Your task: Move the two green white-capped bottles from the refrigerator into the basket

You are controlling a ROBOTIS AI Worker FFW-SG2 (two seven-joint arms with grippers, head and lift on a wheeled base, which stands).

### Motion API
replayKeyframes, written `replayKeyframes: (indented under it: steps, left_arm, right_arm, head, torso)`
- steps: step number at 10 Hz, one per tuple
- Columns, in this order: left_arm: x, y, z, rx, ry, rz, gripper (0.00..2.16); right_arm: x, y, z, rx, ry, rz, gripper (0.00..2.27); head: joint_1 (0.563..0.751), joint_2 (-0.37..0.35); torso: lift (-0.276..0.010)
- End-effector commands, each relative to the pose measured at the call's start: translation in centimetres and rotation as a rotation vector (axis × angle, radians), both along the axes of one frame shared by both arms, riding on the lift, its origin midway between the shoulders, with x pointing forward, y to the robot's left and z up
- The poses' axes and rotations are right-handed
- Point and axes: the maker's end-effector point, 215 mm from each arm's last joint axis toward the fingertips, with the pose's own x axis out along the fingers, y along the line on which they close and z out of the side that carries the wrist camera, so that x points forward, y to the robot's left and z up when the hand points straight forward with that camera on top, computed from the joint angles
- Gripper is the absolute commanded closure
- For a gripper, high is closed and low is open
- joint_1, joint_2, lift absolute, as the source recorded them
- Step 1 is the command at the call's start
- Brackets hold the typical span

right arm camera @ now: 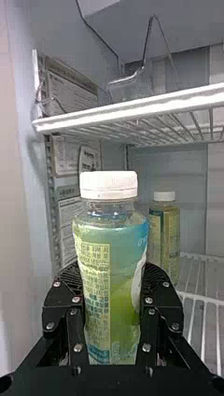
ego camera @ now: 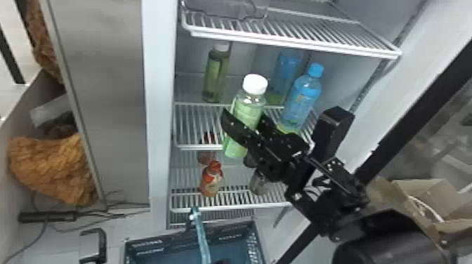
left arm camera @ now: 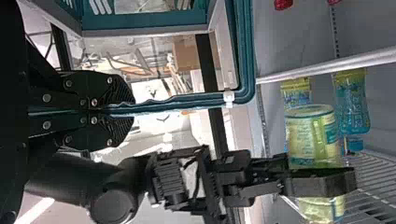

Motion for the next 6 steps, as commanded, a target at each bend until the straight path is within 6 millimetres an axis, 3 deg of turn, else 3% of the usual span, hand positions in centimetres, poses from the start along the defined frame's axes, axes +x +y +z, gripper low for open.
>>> replayKeyframes:
  steps: [1, 6]
  left_arm:
    - [0.0, 0.0, 0.0, 0.000, 0.000, 0.000, 1.17]
    - [-0.1, 0.1, -0.1, 0.002, 0.002, 0.000, 1.17]
  right_arm:
    - [-2.2, -0.3, -0.7, -0.014, 0.063, -0.008, 0.80]
    - [-7.4, -2.9, -2.6, -0.057, 0.194, -0.063, 0.80]
  head:
    - [0.695, -0.294]
    - [0.695, -0.350]
  torso:
    - [-0.004]
    - [-0.004]
